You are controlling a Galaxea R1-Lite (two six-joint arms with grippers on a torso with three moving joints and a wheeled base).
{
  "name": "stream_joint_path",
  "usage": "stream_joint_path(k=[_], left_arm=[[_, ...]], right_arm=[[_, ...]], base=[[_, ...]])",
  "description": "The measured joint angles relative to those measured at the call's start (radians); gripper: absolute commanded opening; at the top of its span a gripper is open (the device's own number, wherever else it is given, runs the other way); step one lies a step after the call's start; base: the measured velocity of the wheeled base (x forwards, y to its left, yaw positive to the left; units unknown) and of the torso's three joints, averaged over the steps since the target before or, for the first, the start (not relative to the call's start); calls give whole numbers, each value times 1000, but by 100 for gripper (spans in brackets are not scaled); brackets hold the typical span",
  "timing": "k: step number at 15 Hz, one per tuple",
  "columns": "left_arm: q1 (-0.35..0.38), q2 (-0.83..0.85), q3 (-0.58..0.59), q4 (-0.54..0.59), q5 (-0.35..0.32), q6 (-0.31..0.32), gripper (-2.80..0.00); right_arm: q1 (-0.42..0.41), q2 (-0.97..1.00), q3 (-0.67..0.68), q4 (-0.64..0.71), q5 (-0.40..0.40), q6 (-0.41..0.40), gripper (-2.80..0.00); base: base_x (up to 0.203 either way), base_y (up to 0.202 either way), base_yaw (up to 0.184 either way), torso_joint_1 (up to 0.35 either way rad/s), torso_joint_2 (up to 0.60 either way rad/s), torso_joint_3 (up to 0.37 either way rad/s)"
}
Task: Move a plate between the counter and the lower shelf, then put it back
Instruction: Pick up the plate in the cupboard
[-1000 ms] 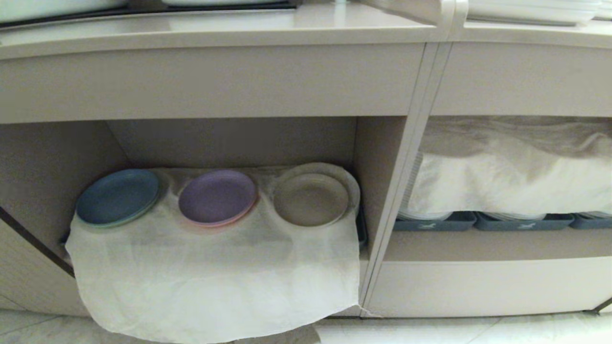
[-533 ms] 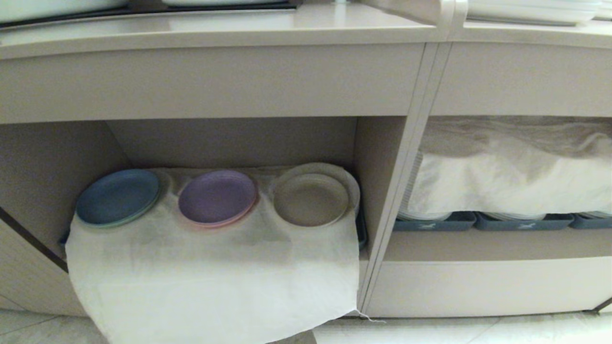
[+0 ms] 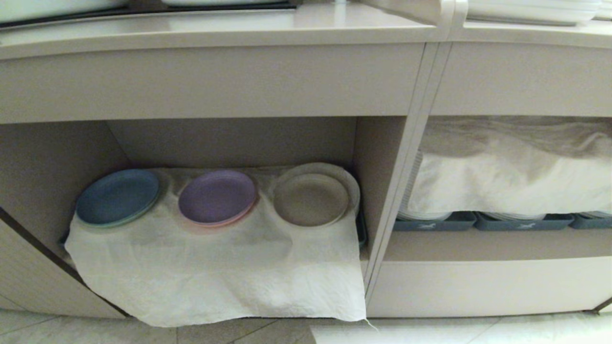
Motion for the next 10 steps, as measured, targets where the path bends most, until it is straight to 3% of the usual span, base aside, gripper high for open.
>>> stream_joint_path(k=[5, 10], left_arm=[[0, 0, 0, 0, 0, -1, -280], [0, 0, 0, -2, -28, 56, -280]], right_arm=[[0, 0, 0, 0, 0, 0, -280], [0, 0, 0, 0, 0, 0, -280]], base=[[0, 0, 0, 0, 0, 0], [0, 0, 0, 0, 0, 0]])
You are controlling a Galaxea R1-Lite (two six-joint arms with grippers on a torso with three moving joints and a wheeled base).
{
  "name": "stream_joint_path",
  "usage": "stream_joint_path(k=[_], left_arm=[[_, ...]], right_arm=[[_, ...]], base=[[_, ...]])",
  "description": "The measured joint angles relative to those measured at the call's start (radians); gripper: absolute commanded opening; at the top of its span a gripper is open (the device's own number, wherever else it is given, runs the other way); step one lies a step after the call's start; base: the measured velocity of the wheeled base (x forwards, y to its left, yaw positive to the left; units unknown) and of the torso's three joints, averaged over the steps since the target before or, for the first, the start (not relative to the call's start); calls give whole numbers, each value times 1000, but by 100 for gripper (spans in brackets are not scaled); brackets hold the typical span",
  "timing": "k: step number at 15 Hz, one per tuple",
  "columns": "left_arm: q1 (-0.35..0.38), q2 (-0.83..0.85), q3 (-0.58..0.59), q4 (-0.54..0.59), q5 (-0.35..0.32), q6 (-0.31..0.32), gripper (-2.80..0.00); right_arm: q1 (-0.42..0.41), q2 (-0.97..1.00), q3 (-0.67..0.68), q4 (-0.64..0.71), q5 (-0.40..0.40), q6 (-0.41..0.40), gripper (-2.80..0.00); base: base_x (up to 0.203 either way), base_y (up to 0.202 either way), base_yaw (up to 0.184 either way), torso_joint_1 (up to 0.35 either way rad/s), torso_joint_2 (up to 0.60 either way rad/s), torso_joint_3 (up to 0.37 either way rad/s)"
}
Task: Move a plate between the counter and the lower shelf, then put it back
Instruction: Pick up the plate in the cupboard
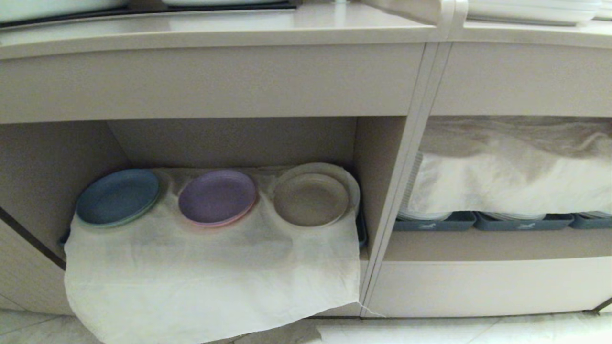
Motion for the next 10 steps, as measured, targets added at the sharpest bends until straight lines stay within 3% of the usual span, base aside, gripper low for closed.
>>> stream_joint_path(k=[4, 10], left_arm=[[0, 0, -24, 17, -13, 8, -280], [0, 22, -148, 125, -189, 15, -280]], right_arm=[[0, 0, 0, 0, 0, 0, -280], [0, 0, 0, 0, 0, 0, -280]], base=[[0, 0, 0, 0, 0, 0], [0, 0, 0, 0, 0, 0]])
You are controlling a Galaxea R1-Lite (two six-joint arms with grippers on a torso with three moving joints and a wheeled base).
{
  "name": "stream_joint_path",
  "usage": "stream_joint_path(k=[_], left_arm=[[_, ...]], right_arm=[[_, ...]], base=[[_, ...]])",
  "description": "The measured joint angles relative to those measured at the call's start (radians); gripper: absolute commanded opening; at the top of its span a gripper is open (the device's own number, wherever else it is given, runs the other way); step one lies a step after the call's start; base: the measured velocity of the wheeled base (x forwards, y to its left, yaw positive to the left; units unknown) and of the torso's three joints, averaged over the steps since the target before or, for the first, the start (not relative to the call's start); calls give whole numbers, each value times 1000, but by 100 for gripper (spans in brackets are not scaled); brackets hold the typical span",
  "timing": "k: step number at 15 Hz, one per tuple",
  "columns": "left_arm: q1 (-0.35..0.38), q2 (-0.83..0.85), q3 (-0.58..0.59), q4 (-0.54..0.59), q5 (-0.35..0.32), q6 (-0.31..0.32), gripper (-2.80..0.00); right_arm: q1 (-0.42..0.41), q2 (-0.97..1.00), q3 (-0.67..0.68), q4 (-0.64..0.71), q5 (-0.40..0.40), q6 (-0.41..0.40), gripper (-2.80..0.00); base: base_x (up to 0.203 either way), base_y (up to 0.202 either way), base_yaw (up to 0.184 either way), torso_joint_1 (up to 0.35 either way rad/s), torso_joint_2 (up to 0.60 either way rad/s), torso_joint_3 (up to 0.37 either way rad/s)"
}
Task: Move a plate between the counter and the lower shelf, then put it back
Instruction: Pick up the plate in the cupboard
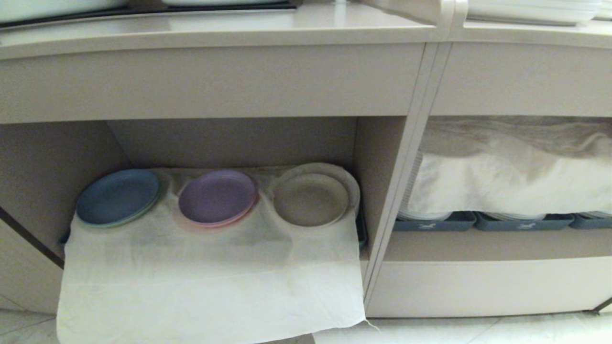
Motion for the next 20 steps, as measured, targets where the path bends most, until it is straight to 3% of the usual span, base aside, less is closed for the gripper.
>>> stream_joint_path(k=[3, 6, 10, 13, 20], left_arm=[[1, 41, -54, 54, -89, 0, -280], [1, 163, -95, 11, -121, -1, -280], [-8, 391, -124, -148, -147, 1, -280], [-32, 559, -126, -264, -204, 13, -280], [-116, 944, -19, -593, -220, 165, -280]], right_arm=[[0, 0, 0, 0, 0, 0, -280], [0, 0, 0, 0, 0, 0, -280], [0, 0, 0, 0, 1, 0, -280], [0, 0, 0, 0, 0, 0, -280], [0, 0, 0, 0, 0, 0, -280]], base=[[0, 0, 0, 0, 0, 0], [0, 0, 0, 0, 0, 0], [0, 0, 0, 0, 0, 0], [0, 0, 0, 0, 0, 0], [0, 0, 0, 0, 0, 0]])
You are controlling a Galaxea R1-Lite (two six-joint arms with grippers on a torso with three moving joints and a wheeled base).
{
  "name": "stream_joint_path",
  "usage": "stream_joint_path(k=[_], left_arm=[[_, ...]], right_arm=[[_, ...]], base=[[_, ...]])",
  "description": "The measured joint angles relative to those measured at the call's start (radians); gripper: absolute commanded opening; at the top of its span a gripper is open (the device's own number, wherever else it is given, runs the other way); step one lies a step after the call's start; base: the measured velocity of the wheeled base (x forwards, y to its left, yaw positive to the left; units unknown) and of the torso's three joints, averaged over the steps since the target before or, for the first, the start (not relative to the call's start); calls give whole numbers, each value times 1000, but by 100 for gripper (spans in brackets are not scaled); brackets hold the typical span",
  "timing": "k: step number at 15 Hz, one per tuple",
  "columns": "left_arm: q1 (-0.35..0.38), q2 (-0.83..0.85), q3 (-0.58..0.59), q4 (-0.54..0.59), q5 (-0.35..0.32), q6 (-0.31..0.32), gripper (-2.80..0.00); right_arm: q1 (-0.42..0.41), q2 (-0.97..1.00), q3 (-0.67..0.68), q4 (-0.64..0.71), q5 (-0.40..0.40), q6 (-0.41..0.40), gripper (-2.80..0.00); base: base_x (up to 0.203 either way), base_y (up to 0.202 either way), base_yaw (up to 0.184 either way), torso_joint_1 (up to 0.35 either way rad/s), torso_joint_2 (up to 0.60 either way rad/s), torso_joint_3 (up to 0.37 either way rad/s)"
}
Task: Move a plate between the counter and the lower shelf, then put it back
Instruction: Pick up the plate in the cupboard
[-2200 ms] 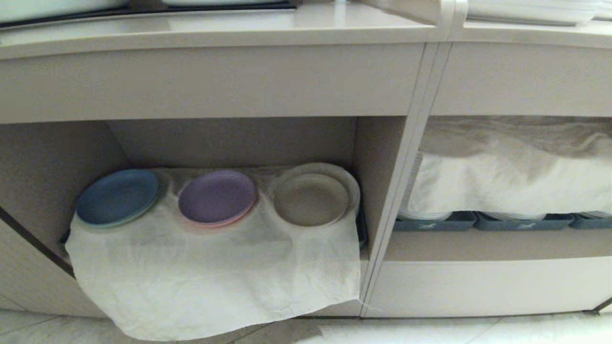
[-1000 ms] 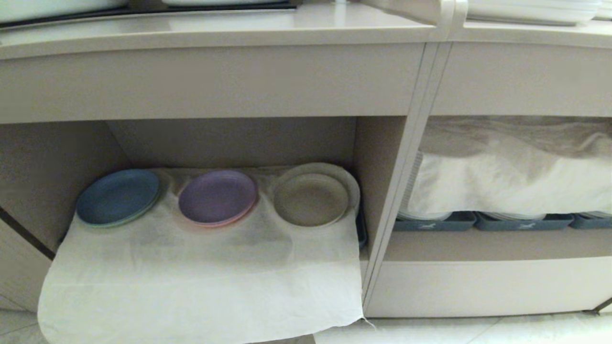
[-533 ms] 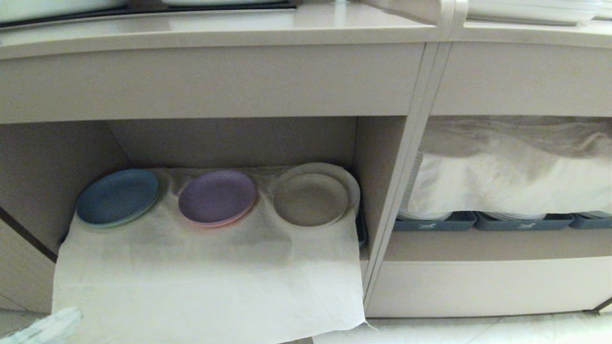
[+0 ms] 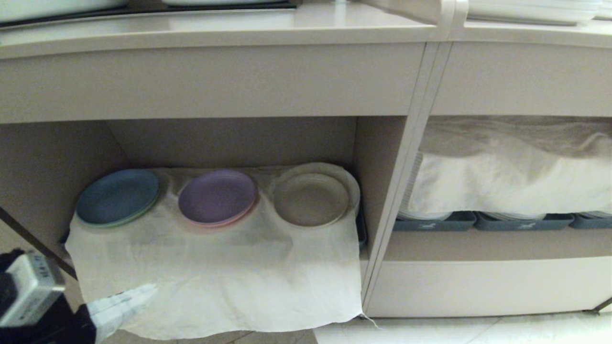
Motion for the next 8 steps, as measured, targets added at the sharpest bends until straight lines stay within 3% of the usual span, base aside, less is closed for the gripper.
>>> stream_joint_path(k=[4, 8], left_arm=[[-51, 302, 14, -299, 48, 36, -280], [-197, 601, 17, -645, 219, 15, -280]], right_arm=[[0, 0, 0, 0, 0, 0, -280], [0, 0, 0, 0, 0, 0, -280]], base=[[0, 0, 0, 0, 0, 0], [0, 0, 0, 0, 0, 0]])
